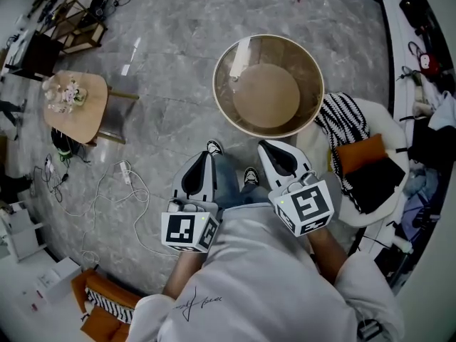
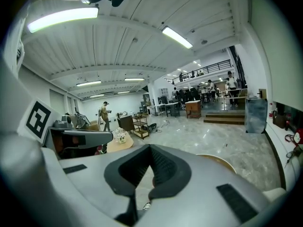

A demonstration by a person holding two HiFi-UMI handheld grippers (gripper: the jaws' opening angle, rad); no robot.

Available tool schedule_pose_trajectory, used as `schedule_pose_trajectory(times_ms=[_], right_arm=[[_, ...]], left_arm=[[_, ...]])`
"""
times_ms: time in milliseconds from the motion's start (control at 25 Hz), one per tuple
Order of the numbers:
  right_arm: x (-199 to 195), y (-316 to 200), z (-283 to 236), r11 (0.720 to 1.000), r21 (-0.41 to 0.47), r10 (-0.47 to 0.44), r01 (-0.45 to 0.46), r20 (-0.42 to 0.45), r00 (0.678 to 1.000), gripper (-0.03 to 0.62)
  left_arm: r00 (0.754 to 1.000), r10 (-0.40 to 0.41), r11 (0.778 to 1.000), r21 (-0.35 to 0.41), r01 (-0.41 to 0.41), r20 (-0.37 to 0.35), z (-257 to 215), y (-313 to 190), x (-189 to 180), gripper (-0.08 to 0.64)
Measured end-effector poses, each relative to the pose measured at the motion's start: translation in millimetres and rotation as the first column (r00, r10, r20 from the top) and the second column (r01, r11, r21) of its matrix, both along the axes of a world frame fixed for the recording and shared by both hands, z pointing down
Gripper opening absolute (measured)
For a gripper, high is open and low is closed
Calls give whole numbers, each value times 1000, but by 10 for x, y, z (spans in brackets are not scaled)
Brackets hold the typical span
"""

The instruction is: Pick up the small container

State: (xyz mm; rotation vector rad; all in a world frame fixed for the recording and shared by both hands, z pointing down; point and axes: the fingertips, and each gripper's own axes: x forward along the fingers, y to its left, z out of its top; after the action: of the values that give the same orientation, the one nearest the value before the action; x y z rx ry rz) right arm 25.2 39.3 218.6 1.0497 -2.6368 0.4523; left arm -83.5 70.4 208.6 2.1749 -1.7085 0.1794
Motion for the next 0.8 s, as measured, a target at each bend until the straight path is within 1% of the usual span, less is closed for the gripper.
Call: schedule_pose_trajectory(times_ms=[240, 480, 600, 720, 800], right_arm=[[-49, -131, 53, 1000, 25, -7, 8, -28, 1000, 15], [-173, -292, 182, 1000, 27, -14, 16, -65, 998, 15], [-256, -371, 271, 1000, 6, -17, 17, -86, 996, 15], [-336, -449, 352, 1000, 9, -18, 19, -107, 994, 15], [-376, -509, 385, 1000, 9, -3, 4, -100, 995, 15]], left_arm=[[1000, 8, 1000, -12, -8, 3, 54, -171, -70, 17], [1000, 27, 999, -34, -27, -5, 137, -366, -198, 17], [999, 33, 998, -46, -33, -7, 192, -469, -285, 17], [999, 43, 998, -39, -42, 17, 219, -570, -356, 17], [998, 53, 998, -43, -52, 23, 253, -638, -382, 17]])
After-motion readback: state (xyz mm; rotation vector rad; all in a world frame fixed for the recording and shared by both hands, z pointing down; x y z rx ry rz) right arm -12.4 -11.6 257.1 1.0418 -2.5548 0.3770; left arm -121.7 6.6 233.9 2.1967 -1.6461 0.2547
